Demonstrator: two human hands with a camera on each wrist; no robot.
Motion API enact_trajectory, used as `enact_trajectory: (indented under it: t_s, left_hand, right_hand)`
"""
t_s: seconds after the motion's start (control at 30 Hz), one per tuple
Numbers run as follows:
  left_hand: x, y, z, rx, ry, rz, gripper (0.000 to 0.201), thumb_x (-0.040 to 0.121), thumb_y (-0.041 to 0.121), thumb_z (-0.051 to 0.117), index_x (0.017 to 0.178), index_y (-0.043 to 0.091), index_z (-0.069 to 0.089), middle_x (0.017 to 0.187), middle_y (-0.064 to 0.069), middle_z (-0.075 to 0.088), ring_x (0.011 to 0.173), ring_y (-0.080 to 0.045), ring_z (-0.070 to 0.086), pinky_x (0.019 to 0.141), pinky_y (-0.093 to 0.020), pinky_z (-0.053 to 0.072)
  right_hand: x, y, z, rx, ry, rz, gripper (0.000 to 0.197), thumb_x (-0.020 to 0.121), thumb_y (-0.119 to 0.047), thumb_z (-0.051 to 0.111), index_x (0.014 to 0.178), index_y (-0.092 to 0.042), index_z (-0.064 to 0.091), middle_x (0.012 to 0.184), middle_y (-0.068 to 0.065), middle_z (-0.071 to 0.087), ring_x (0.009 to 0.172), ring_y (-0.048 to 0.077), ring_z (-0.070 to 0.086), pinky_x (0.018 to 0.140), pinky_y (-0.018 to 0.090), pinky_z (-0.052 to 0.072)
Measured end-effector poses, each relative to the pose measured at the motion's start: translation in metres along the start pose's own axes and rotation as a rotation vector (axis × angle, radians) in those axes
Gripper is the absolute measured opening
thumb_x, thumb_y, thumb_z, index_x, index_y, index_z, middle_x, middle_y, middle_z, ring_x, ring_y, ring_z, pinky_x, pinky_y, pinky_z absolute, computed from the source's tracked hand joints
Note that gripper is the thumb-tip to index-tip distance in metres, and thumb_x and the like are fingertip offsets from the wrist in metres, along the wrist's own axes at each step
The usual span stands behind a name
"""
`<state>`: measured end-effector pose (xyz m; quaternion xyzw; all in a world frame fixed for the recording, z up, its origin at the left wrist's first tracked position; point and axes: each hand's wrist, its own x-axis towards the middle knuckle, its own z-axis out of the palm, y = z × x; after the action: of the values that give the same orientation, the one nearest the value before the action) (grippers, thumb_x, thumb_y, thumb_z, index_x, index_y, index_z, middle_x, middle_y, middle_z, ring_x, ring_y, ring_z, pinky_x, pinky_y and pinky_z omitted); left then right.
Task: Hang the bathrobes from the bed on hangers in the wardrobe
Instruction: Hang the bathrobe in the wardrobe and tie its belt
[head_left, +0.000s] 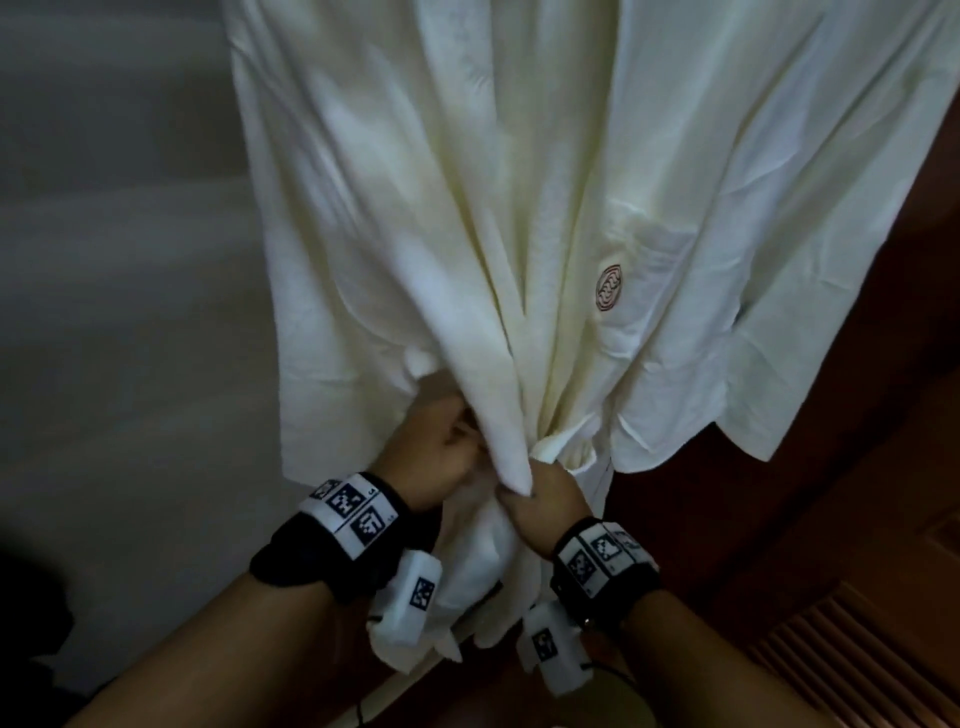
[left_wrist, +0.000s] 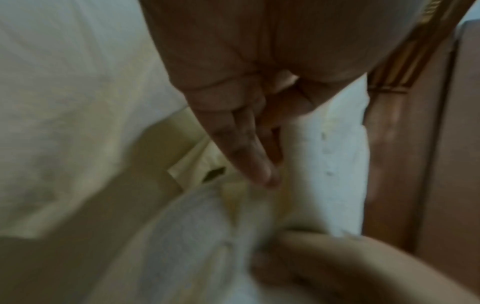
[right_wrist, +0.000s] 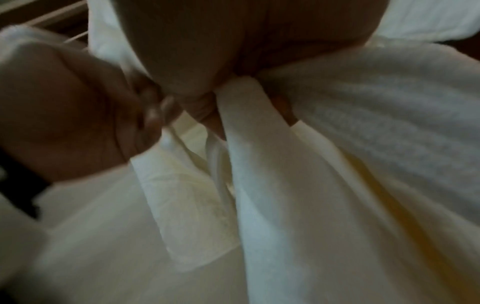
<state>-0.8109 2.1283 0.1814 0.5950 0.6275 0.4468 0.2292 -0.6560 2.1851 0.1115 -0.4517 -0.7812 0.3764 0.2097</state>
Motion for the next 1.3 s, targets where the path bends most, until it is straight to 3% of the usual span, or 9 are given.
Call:
enact_trajectory:
  t_s: [0.1,0.23,0.3,0.47,0.6,0.7,0.87,1.07,1.3]
  left_hand:
    - [0.006,-0.043,-0.014,0.076,0.125,-0.130,0.029,0.080,0.008,0.053,0.108,0.016,0.053,0.103,-0.004,0.060,0.094,-0.019,0.060,0.085,-0.042,0.053]
    - [-0.010,-0.070,0.002,-0.009,-0.173,-0.218,0.049,0.073,0.025,0.054,0.122,0.024,0.047,0.121,0.005,0.058,0.111,-0.014,0.054,0.094,-0.031,0.045]
    - [-0.020,-0.071,0.010,-0.281,-0.149,-0.297,0.030,0.078,0.017,0.057,0.108,0.022,0.058,0.101,0.014,0.069,0.094,-0.005,0.063,0.084,-0.024,0.049]
    - [-0.037,-0.093,0.013,-0.651,-0.195,-0.613,0.042,0.086,0.033,0.067,0.112,0.002,0.060,0.101,-0.019,0.064,0.088,-0.034,0.062,0.081,-0.041,0.051]
    - [-0.055,-0.109,0.001,-0.166,-0.485,-0.479,0.041,0.084,0.046,0.067,0.106,0.011,0.068,0.104,-0.008,0.071,0.097,-0.026,0.066,0.093,-0.037,0.048]
    - [-0.052,-0.125,-0.019,0.158,-0.229,-0.346,0.045,0.088,0.050,0.046,0.081,0.010,0.066,0.084,-0.008,0.065,0.079,-0.022,0.060,0.077,-0.033,0.046]
    - [-0.042,-0.132,-0.052,0.426,0.189,-0.273,0.032,0.092,0.041,0.040,0.080,0.013,0.050,0.072,-0.006,0.059,0.063,-0.022,0.053,0.061,-0.029,0.037]
    - [-0.035,-0.096,-0.079,0.615,0.108,-0.094,0.029,0.090,0.047,0.059,0.095,0.027,0.038,0.070,0.005,0.056,0.058,-0.018,0.054,0.054,-0.031,0.043]
    - [-0.050,-0.085,-0.066,0.450,-0.138,0.111,0.011,0.091,0.025,0.050,0.100,0.031,0.047,0.095,0.011,0.048,0.082,-0.003,0.049,0.071,-0.022,0.041]
  right_hand:
    - [0.003,0.002,-0.007,0.017,-0.079,-0.025,0.018,0.088,-0.013,0.058,0.072,-0.021,0.061,0.078,0.001,0.062,0.070,0.012,0.055,0.068,0.026,0.038]
    - [0.003,-0.006,-0.009,0.078,-0.201,-0.018,0.039,0.080,-0.013,0.061,0.046,-0.031,0.053,0.055,-0.009,0.053,0.058,0.007,0.048,0.057,0.025,0.036]
    - [0.006,-0.006,-0.009,0.039,-0.210,-0.002,0.023,0.079,-0.023,0.061,0.056,-0.026,0.062,0.063,-0.003,0.060,0.063,0.014,0.054,0.061,0.030,0.039]
    - [0.014,0.001,-0.011,-0.086,-0.040,-0.040,0.023,0.091,-0.018,0.057,0.079,0.001,0.063,0.078,0.014,0.066,0.073,0.024,0.057,0.060,0.029,0.034]
    - [0.022,0.006,-0.007,-0.072,0.009,-0.024,0.019,0.090,-0.017,0.058,0.073,-0.010,0.062,0.070,0.007,0.064,0.067,0.019,0.058,0.055,0.024,0.034]
    - [0.029,0.008,-0.009,-0.146,0.001,-0.015,0.014,0.091,-0.022,0.056,0.080,-0.017,0.063,0.068,-0.006,0.058,0.060,0.001,0.050,0.050,0.011,0.030]
    - [0.038,0.013,-0.009,-0.241,0.018,0.047,0.018,0.089,-0.034,0.055,0.093,-0.020,0.065,0.079,-0.004,0.062,0.074,0.016,0.059,0.060,0.024,0.042]
    - [0.034,-0.001,-0.018,-0.170,-0.021,0.157,0.034,0.081,-0.057,0.065,0.093,-0.026,0.056,0.079,-0.007,0.063,0.068,0.008,0.059,0.054,0.020,0.039]
    - [0.007,-0.028,-0.038,0.569,-0.061,0.057,0.028,0.085,0.000,0.057,0.105,-0.016,0.048,0.089,0.014,0.067,0.073,0.034,0.072,0.078,0.050,0.057]
